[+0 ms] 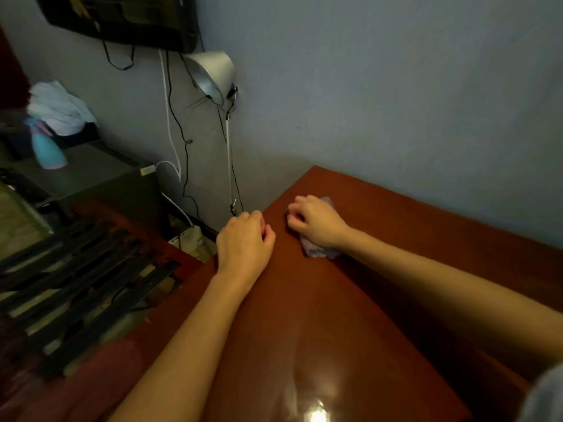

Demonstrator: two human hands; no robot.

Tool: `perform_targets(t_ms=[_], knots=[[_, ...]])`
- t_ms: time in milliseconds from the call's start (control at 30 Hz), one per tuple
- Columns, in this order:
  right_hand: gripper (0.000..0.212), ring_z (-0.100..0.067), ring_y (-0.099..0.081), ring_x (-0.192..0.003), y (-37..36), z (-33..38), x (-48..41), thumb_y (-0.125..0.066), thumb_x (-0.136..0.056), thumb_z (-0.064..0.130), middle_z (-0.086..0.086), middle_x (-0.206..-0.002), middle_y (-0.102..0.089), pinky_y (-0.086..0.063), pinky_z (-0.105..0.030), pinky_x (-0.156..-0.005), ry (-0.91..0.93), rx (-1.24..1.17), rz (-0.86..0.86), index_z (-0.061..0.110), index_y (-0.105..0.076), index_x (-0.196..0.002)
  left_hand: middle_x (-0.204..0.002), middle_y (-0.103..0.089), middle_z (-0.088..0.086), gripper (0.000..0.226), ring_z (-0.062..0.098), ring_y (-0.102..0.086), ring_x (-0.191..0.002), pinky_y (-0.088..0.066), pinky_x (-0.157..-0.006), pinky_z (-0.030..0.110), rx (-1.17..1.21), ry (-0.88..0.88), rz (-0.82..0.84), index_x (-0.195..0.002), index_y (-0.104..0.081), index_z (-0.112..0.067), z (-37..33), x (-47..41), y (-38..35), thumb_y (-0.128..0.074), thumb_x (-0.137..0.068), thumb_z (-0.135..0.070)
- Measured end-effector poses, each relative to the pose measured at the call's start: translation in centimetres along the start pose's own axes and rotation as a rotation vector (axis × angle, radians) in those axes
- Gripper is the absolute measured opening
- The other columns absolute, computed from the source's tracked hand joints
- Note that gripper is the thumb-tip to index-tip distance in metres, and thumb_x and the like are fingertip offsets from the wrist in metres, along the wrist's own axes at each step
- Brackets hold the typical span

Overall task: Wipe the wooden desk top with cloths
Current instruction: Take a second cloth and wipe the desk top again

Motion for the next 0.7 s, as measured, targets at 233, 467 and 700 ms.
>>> perform_targets(t_ms=[233,467,700], knots=[[0.026,-0.02,-0.046,-0.074,2.5,-4.0,5.9,-0.039,-0.088,0.032,0.007,-0.073,-0.041,-0.032,-0.034,-0.068,-0.076,-0.041,-0.01,0.031,-0.034,-0.062,-0.081,-0.056,0.002,0.019,0.021,-0.054,-0.08,-0.038,-0.061,0.031,0.022,-0.017,-0.025,-0.079,-0.052,-0.016,0.0,0.0,0.1,-0.048,-0.092,-0.028],[0.025,-0.035,-0.057,-0.082,1.6,-6.8,-1.0,-0.048,-0.093,0.024,-0.019,-0.09,-0.061,-0.032,-0.034,-0.062,-0.415,0.118,-0.08,0.009,-0.052,-0.074,-0.088,-0.059,0.002,0.019,0.021,-0.056,-0.085,-0.036,-0.062,0.03,-0.002,0.002,-0.02,-0.084,-0.054,-0.016,-0.1,-0.1,0.2,-0.046,-0.093,-0.03],[0.027,-0.032,-0.051,-0.082,0.1,2.7,1.9,-0.047,-0.093,0.023,-0.006,-0.075,-0.047,-0.031,-0.036,-0.067,-0.191,0.072,-0.026,0.015,-0.043,-0.067,-0.068,-0.055,-0.004,0.018,0.021,-0.058,-0.066,-0.049,-0.061,0.034,0.114,-0.037,0.001,-0.083,-0.054,-0.019,-0.9,2.4,4.8,-0.049,-0.093,-0.033]])
Point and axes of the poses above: each hand's wrist, its own x-axis away from the middle knuckle, its own y-axis out of the back of the hand, z = x × y, the point moved 3 cm from there along -x, towards the middle knuckle
